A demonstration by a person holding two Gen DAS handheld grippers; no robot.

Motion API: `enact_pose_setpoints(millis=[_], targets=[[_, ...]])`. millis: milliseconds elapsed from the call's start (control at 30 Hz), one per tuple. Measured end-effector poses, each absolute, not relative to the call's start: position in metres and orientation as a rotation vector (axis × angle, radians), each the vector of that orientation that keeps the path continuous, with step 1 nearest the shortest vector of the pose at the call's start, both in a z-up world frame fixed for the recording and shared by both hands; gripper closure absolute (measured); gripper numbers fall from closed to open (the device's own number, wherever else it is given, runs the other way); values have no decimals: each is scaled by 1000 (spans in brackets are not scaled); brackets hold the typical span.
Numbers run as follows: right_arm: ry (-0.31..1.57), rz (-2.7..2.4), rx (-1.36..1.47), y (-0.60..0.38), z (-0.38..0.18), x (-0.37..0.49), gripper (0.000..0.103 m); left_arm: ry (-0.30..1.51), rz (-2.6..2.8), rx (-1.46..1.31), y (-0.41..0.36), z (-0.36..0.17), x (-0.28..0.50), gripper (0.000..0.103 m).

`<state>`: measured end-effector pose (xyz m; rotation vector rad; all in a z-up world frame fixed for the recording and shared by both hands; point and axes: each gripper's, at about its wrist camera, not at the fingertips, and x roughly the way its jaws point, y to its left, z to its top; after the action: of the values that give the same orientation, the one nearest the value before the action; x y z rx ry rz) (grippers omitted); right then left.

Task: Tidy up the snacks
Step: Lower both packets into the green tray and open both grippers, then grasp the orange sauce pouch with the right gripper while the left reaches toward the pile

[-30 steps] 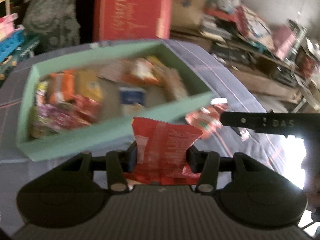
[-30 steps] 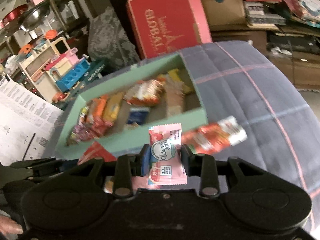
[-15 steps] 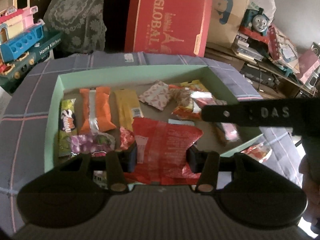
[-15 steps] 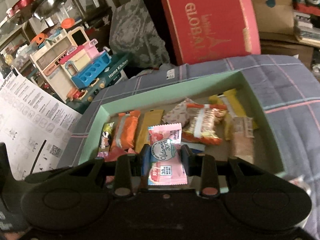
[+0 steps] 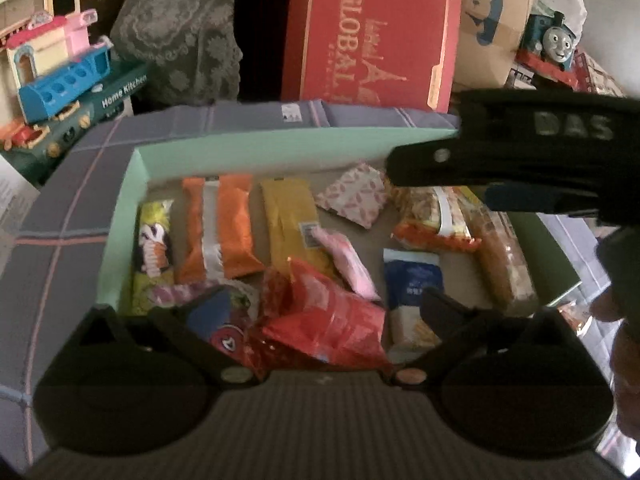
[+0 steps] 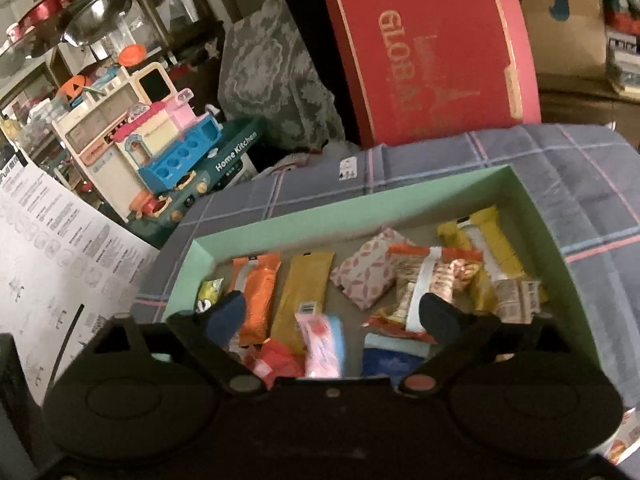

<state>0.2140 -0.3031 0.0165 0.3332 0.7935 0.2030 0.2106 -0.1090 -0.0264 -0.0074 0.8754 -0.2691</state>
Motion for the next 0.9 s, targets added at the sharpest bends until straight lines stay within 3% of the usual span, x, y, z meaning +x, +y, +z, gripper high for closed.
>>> enact_pose_setpoints(millis=[100, 900], targets=[[789, 190, 331, -308, 17, 208, 0, 900, -259, -29, -108, -29, 212, 0], [765, 124, 319, -352, 40, 134, 0, 855, -302, 10, -123, 7, 151, 0]])
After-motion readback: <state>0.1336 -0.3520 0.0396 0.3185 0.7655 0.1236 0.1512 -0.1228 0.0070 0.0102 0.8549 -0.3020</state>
